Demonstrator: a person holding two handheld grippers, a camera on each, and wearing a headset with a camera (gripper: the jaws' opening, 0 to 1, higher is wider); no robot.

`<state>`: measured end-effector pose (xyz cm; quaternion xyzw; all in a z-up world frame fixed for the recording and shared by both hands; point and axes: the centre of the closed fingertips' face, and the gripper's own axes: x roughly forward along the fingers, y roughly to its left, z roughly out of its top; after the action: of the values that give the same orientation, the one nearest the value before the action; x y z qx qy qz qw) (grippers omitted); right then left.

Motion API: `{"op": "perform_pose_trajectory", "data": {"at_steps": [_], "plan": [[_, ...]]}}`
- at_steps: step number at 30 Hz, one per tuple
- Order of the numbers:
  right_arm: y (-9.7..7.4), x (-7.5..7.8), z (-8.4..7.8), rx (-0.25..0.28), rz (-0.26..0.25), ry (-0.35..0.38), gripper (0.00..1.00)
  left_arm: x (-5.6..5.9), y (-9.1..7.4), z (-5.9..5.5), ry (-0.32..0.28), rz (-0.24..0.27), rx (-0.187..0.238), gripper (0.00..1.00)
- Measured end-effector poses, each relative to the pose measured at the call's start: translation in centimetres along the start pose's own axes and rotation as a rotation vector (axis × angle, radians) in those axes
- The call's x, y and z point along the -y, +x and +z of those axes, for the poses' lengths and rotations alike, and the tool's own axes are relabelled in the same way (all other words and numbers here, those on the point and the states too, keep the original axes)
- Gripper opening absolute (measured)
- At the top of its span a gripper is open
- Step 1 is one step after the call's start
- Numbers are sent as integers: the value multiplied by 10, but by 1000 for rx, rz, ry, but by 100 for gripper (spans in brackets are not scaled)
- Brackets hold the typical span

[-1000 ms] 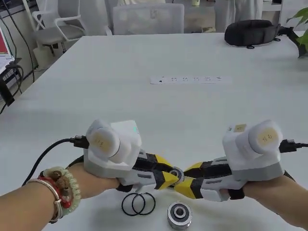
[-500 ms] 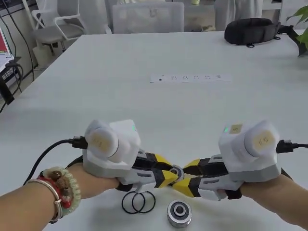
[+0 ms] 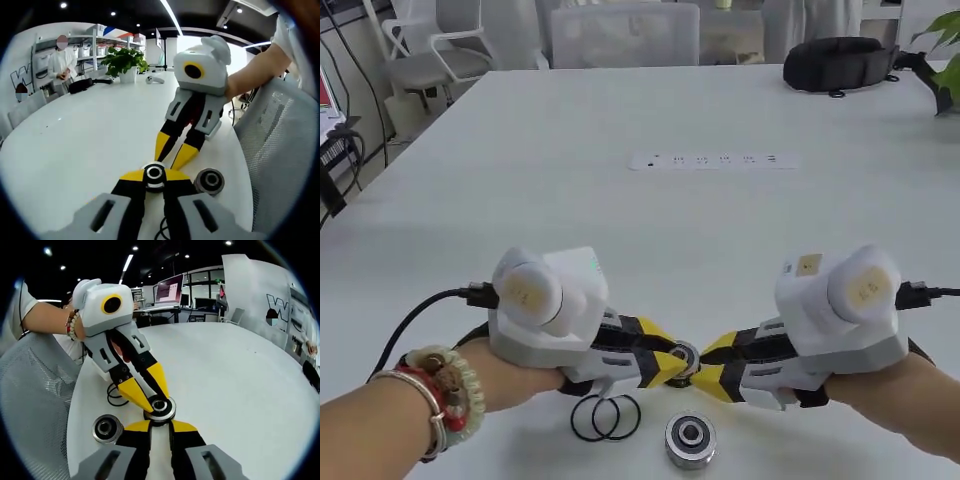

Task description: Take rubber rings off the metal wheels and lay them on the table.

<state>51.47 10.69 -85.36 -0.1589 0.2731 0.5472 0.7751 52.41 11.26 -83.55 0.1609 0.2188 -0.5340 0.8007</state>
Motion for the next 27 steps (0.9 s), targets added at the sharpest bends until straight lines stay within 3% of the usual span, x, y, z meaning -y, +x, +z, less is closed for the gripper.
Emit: {"op": "perform_pose_trajectory", "data": {"at_steps": [9,14,19,22,27], "plan": [[1,0,0,-35,-17,-56,6,0,-2,-1,-4,-2,-6,7],[0,1,0,-58,-45,-122,1,1,-3,-2,0,-1,-9,7],[0,4,0,-61,-59,-115,0,1,-3,-2,5,0,-12,7],[1,5,1,-48,-65,-35,0,1,-3,-2,7,0,-12,7],[-1,9,0,30,-22,329,0,1,-4,-3,5,2,-7,7]]}}
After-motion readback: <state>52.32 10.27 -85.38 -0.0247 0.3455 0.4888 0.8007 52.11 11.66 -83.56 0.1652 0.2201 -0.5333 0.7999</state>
